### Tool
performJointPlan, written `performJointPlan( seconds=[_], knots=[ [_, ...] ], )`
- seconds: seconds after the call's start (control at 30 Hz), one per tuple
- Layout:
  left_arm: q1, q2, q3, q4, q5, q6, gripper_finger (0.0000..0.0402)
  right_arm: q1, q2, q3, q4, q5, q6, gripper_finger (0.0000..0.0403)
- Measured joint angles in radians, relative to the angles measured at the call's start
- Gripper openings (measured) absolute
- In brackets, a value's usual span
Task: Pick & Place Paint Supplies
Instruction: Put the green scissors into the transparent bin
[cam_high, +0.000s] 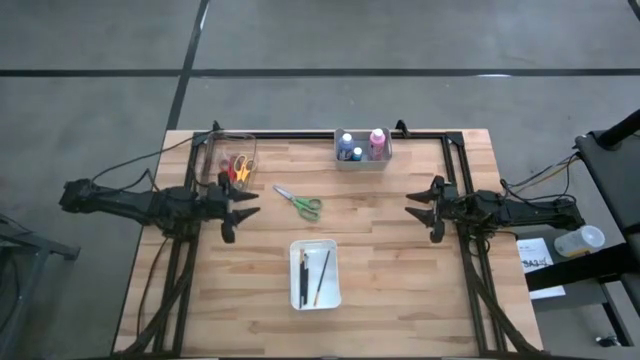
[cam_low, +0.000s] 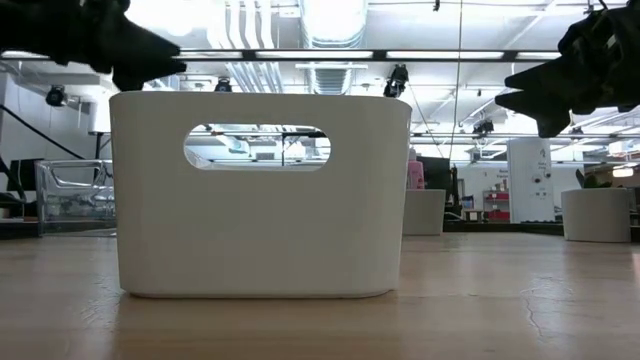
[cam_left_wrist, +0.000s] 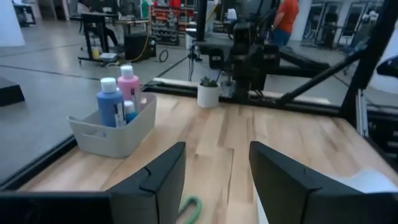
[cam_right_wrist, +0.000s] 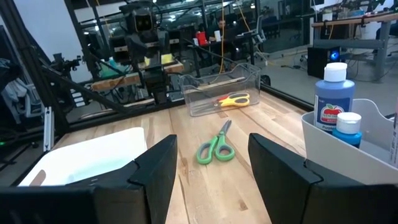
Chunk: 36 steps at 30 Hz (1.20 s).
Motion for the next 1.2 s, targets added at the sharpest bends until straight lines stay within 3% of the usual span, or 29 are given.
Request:
performJointPlan(
  seconds=[0.1,0.27,0.6,0.87,1.2],
  knots=[
    [0.005,0.037,0.046,-0.004,0.001,-0.021,0.0188,0.000,0.000,0.000,0.000,-0.001,0.000,0.0193],
    [0.017,0.148,0.150,-0.154,0.008,-0.058,0.0188,0.000,0.000,0.000,0.000,-0.001,0.000,0.0193],
    [0.113,0.493,0.327,-0.201,0.010,-0.041,0.0188,0.000,0.000,0.000,0.000,-0.001,0.000,0.0193],
    [0.185,0.778,0.444,-0.210,0.191,0.035,0.0187,0.000,0.000,0.000,0.000,0.001,0.000,0.0193],
    [0.198,1.077,0.527,-0.207,0.240,0.096,0.0187,0.000,0.001,0.000,0.000,0.002,0.000,0.0193]
  ],
)
